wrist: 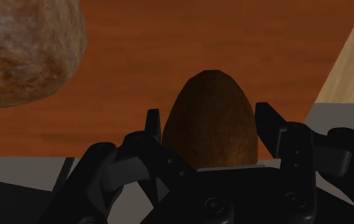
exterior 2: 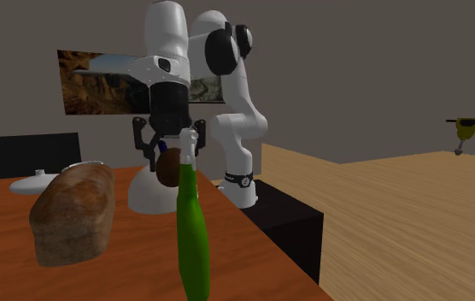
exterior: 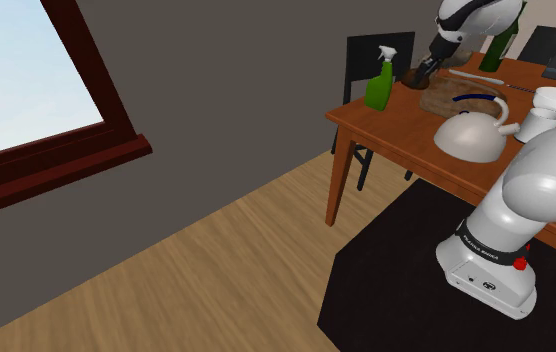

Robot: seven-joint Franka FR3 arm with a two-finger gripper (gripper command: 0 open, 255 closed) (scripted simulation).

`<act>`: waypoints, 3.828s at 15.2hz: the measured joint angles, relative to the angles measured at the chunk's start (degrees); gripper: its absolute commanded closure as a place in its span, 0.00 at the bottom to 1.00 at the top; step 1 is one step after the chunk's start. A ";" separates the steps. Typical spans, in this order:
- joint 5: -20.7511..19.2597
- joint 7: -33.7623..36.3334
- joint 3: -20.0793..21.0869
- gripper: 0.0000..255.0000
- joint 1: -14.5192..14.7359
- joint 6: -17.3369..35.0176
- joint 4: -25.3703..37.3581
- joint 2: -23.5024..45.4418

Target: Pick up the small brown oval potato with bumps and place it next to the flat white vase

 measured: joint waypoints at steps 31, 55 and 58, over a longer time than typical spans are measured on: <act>-18.30 -28.92 -18.12 1.00 -23.03 -18.30 -1.16 -24.46; -24.51 -56.49 -54.82 1.00 -3.02 -35.84 37.91 -28.81; -25.38 -57.20 -56.50 1.00 -1.74 -35.76 39.15 -29.87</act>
